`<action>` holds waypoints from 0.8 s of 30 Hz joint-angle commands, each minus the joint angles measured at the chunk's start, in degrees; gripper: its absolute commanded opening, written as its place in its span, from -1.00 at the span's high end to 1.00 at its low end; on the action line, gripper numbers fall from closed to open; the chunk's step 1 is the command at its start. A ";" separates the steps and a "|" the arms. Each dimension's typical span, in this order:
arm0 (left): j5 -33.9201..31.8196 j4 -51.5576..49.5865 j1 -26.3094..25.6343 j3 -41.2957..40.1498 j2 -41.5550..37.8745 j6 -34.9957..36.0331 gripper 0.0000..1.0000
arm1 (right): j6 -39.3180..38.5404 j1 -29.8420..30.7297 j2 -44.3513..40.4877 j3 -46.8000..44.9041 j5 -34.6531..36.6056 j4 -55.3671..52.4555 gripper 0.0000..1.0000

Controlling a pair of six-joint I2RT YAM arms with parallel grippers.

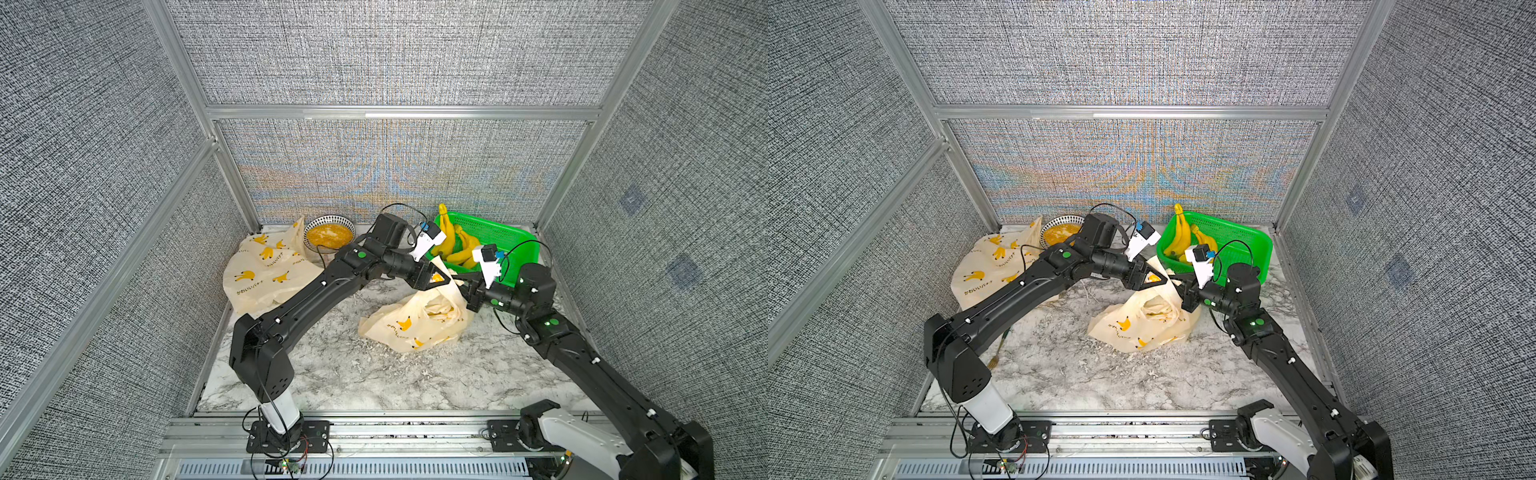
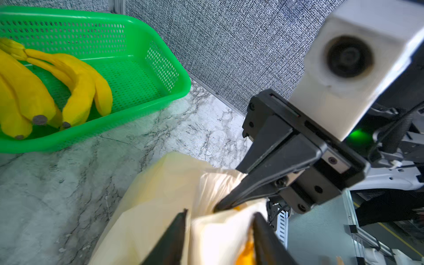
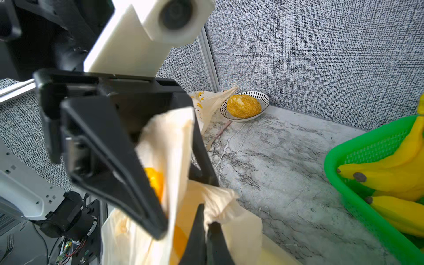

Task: Place the banana into a plastic bag & tie a knot
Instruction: Cross the plastic bag at the center of the board.

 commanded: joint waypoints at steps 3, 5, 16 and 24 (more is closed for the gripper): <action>2.18 0.76 0.85 -0.54 -0.53 -0.98 0.75 | 0.67 0.09 -1.56 -0.80 0.55 0.70 1.00; 2.19 0.93 1.42 -0.75 -1.13 -1.28 0.91 | 1.08 0.07 -2.39 -1.55 0.28 0.90 1.00; 5.80 2.49 1.95 -1.32 -1.10 -1.90 1.00 | 2.37 0.00 -3.69 -2.60 -3.68 1.86 0.14; 6.10 2.46 1.96 -2.30 -2.41 -1.29 1.00 | 2.59 -0.88 -1.71 -0.53 -11.85 4.03 -0.53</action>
